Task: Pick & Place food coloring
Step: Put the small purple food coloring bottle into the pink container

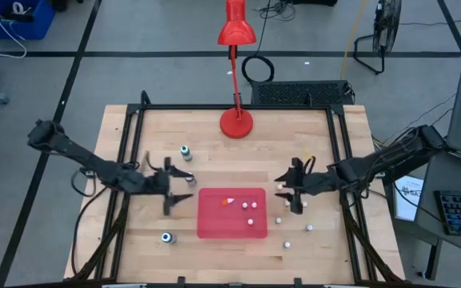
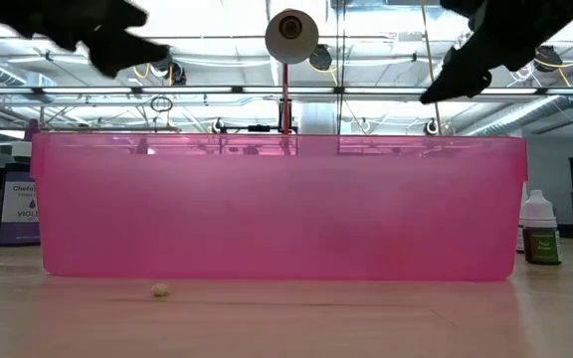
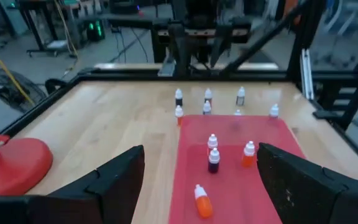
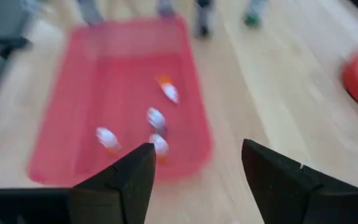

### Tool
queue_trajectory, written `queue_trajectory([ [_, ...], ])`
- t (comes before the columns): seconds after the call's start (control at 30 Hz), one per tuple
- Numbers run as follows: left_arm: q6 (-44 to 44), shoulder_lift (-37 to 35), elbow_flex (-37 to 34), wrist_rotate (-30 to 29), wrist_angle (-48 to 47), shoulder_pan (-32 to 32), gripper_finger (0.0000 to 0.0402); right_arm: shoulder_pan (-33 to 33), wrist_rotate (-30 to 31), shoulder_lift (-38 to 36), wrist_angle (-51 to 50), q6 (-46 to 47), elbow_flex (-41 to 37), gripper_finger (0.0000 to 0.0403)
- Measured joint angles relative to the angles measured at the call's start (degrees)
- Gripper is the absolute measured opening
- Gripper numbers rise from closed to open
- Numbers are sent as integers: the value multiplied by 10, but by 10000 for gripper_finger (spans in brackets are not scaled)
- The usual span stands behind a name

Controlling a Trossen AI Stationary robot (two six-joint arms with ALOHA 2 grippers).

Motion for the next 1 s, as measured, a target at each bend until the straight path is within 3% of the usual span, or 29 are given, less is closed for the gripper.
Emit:
queue_trajectory([
  [0.13, -1, -116, -69, -2, 5, 0, 305, -24, 0, 24, -139, 36, 63, 218],
  [0.23, 8, -186, -107, 3, 0, 0, 305, -38, -10, 41, -179, 39, 93, 216],
  [0.47, 21, -317, -159, 4, -60, 0, 305, -86, -98, 98, -245, 36, 127, 215],
  [0.73, 10, -406, -186, 1, -144, 0, 305, -130, -106, 175, -283, -31, 128, 215],
  [1.0, -4, -440, -186, 0, -198, 0, 305, -165, -106, 254, -270, -58, 128, 215],
])
